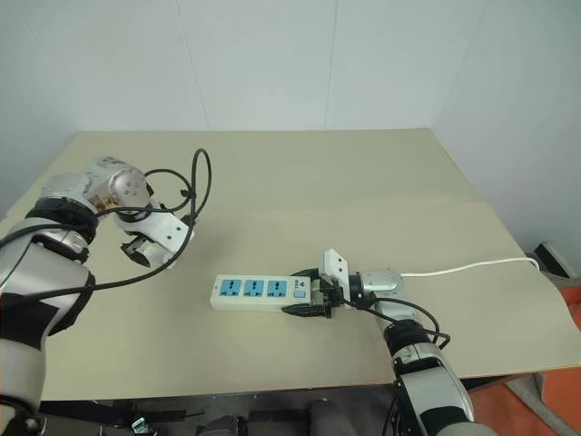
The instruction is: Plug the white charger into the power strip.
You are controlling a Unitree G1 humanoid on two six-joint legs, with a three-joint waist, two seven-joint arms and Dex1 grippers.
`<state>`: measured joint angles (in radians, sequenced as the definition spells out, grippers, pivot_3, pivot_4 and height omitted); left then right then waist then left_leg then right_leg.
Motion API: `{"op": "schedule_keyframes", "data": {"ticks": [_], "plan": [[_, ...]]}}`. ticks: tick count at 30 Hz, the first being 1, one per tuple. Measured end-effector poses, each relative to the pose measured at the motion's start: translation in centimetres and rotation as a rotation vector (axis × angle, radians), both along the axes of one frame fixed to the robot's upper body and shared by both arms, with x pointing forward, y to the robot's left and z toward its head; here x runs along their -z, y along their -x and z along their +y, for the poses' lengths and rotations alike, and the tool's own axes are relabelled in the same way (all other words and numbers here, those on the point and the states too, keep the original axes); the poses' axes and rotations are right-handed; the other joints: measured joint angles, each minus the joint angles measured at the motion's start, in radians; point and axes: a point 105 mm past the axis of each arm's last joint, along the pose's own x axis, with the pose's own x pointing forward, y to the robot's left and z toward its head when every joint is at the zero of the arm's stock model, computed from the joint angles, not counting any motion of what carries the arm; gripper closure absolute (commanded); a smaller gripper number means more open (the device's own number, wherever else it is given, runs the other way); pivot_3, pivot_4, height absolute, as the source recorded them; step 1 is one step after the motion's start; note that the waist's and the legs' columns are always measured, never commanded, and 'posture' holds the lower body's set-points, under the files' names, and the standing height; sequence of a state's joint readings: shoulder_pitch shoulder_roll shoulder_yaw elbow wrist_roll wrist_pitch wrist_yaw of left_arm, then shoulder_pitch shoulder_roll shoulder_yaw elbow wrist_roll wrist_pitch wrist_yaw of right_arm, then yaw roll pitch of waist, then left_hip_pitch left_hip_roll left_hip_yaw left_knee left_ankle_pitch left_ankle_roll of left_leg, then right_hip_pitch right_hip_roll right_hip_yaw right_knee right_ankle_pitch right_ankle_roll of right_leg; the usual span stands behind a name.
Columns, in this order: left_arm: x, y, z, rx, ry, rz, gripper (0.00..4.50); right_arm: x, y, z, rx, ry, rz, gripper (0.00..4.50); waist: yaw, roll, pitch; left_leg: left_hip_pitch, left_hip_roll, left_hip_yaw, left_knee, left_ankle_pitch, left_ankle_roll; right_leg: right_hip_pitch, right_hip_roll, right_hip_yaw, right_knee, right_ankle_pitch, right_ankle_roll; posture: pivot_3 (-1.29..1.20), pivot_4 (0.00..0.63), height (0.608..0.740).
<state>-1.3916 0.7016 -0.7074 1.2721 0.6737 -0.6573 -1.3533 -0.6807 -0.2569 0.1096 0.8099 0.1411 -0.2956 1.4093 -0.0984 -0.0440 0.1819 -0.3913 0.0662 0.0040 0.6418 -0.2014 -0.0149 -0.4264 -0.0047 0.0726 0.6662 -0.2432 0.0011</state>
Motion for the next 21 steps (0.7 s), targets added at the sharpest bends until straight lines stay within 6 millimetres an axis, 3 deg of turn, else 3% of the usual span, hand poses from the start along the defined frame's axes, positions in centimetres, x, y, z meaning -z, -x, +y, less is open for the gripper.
{"op": "schedule_keyframes", "data": {"ticks": [9,20,21], "plan": [[3.1,0.6,0.1,-0.015,0.004,0.055,0.0,0.0,0.1,-0.1,0.01,-0.001,-0.005,1.08,0.001,0.0,0.0,0.0,0.0,0.0,0.0,0.0,0.0,0.0,0.0,0.0,0.0,0.0,0.0,0.0,0.15,0.74],[3.2,0.1,0.1,-0.025,-0.005,0.019,0.0,0.1,0.2,-0.2,0.024,-0.001,0.002,1.08,0.002,0.0,0.0,0.001,-0.001,-0.001,0.0,0.0,0.0,0.001,0.0,0.0,0.001,0.0,0.0,0.0,0.15,0.74],[3.2,0.1,0.2,-0.031,-0.007,0.019,0.19,0.1,0.2,-0.2,0.025,-0.001,0.002,1.08,0.002,0.0,0.0,0.001,-0.001,-0.001,0.0,0.0,0.0,0.001,0.0,0.0,0.001,0.0,0.0,0.0,0.15,0.74]]}}
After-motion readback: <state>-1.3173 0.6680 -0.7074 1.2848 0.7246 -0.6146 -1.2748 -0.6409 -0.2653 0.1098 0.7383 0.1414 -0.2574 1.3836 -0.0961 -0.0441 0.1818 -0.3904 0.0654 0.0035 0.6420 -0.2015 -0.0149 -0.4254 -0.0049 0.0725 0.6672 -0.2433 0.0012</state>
